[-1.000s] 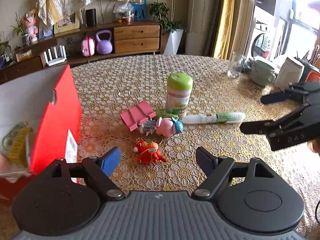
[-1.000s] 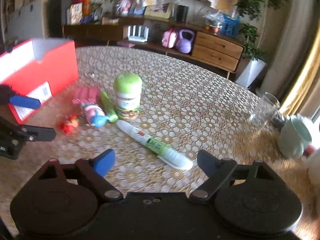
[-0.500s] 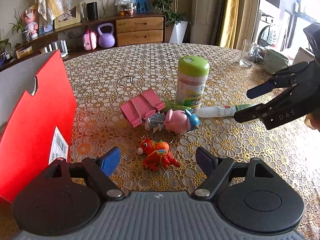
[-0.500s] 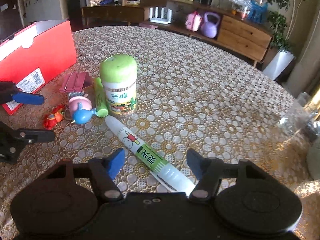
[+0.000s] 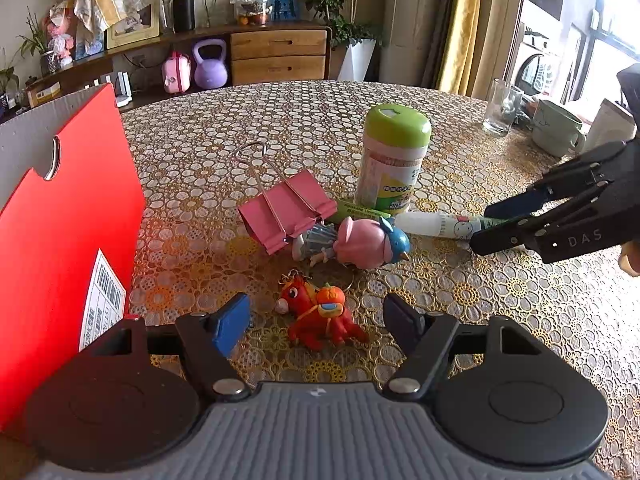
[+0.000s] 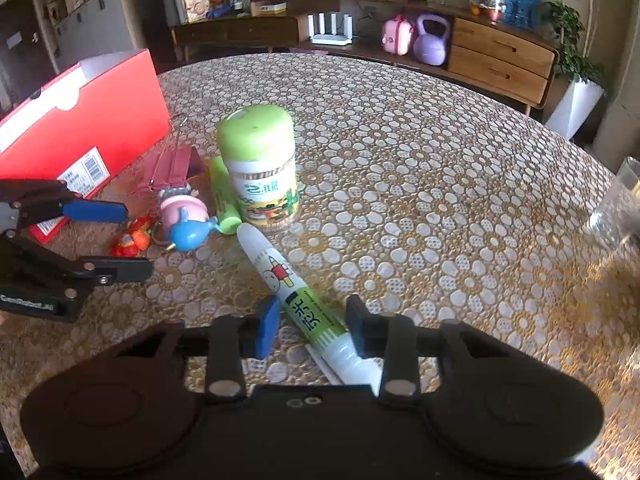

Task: Organize rigid objects
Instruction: 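Grasp the red horse keychain toy with the left tool while the right tool grasps the white glue stick, then carry the red horse toy and glue stick over the red box with both tools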

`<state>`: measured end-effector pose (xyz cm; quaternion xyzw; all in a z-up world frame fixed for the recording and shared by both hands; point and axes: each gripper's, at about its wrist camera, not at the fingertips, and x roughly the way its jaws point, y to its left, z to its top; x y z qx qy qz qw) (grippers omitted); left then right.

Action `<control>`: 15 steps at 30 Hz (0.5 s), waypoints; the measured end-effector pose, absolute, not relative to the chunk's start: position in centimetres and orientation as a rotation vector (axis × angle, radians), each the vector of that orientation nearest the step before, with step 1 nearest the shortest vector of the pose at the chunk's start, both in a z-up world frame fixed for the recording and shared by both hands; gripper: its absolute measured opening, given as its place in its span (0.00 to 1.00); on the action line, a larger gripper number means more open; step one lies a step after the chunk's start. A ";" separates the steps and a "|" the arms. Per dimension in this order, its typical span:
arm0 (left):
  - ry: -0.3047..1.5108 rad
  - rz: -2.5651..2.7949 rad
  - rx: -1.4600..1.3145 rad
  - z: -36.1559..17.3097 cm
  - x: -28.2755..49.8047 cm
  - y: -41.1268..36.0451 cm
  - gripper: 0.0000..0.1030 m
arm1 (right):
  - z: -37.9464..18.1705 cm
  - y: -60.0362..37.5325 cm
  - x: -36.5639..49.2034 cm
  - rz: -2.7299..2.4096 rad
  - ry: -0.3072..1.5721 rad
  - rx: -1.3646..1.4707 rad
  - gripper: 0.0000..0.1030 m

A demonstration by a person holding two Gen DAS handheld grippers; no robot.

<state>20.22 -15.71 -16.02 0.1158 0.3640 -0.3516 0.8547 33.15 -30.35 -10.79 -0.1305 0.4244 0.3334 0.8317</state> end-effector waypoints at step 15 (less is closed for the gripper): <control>0.738 -0.727 0.318 -15.5 19.3 -16.1 0.35 | -10.7 -29.5 27.8 0.485 0.890 -0.112 0.16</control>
